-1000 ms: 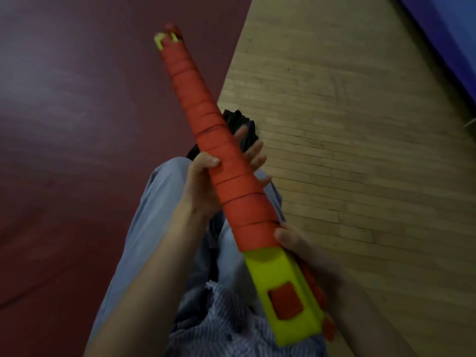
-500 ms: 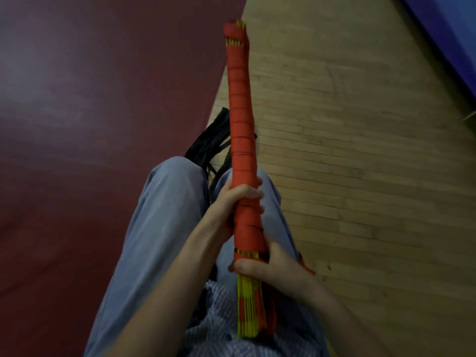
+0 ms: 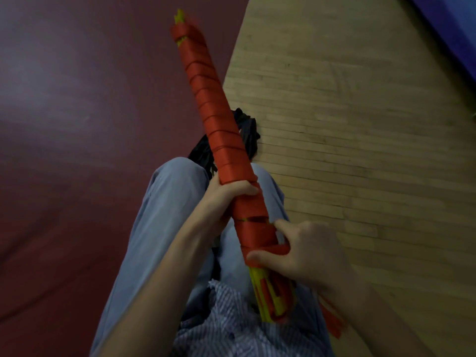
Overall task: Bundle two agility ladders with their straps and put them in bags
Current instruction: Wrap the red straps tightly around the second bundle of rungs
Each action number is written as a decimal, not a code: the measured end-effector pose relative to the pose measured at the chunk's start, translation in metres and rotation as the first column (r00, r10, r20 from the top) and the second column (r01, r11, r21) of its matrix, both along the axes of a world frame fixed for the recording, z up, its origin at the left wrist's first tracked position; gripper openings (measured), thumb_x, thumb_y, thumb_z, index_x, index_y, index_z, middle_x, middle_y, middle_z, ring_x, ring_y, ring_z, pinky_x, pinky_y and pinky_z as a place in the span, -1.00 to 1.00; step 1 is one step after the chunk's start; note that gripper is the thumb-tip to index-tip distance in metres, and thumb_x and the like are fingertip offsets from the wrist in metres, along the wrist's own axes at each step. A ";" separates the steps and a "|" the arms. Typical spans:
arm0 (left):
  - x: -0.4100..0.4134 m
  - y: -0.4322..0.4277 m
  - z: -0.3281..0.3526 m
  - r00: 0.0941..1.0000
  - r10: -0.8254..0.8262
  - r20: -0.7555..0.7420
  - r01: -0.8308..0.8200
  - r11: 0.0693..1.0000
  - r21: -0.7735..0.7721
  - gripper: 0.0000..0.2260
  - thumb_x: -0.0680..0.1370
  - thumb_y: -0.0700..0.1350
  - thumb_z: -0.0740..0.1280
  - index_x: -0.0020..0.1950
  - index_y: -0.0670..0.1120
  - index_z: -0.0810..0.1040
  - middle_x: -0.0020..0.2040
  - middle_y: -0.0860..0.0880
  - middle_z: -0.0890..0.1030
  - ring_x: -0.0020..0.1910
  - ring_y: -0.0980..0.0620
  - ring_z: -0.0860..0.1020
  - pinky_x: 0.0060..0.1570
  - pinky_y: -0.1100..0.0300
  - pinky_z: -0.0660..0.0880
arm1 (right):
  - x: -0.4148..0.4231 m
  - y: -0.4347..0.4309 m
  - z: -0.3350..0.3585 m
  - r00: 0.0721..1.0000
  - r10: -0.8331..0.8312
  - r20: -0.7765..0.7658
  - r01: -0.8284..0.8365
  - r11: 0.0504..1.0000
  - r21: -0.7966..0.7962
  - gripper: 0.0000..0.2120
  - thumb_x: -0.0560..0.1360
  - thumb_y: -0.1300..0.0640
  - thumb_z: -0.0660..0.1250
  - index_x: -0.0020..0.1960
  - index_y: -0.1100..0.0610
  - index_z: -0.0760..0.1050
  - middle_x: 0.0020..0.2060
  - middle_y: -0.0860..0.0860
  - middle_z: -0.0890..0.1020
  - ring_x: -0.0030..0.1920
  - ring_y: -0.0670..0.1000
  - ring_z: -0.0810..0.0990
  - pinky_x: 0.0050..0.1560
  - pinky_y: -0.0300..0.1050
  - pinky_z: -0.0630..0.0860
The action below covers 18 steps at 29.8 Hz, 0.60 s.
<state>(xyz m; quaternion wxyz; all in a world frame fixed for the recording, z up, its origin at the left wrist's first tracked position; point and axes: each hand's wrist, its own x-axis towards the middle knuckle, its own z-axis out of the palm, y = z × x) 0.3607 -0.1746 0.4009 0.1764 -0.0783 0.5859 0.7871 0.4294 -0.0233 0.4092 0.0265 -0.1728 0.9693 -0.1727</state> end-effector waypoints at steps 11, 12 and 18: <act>0.004 -0.008 -0.013 0.972 -0.234 0.007 0.215 0.903 0.373 -0.64 0.13 -0.28 0.38 -0.09 -0.08 0.58 -0.28 0.00 0.62 -0.27 0.08 0.61 -0.25 0.12 0.60 | -0.007 0.004 -0.019 0.631 0.222 0.744 0.370 0.756 -0.540 -0.56 0.10 -0.19 0.48 -0.09 -0.21 0.40 -0.15 -0.23 0.58 -0.17 -0.26 0.58 -0.15 -0.36 0.49; 0.005 -0.008 -0.015 0.966 -0.257 -0.015 0.239 0.875 0.421 -0.62 0.13 -0.26 0.38 -0.08 -0.05 0.61 -0.26 0.00 0.61 -0.26 0.07 0.61 -0.24 0.11 0.59 | -0.007 0.000 -0.021 0.555 0.306 0.774 0.404 0.714 -0.572 -0.51 0.10 -0.15 0.48 -0.02 -0.18 0.41 -0.10 -0.20 0.61 -0.10 -0.22 0.62 -0.10 -0.31 0.53; -0.007 -0.018 -0.008 0.925 -0.378 -0.022 0.372 0.895 0.246 -0.42 0.18 -0.16 0.44 0.19 -0.02 0.43 0.08 -0.04 0.63 0.08 -0.06 0.61 -0.01 0.04 0.59 | -0.001 -0.014 -0.026 0.701 0.294 0.650 0.418 0.570 -0.707 -0.57 0.19 -0.09 0.43 0.03 -0.05 0.48 -0.21 -0.21 0.67 -0.14 -0.16 0.65 -0.16 -0.27 0.54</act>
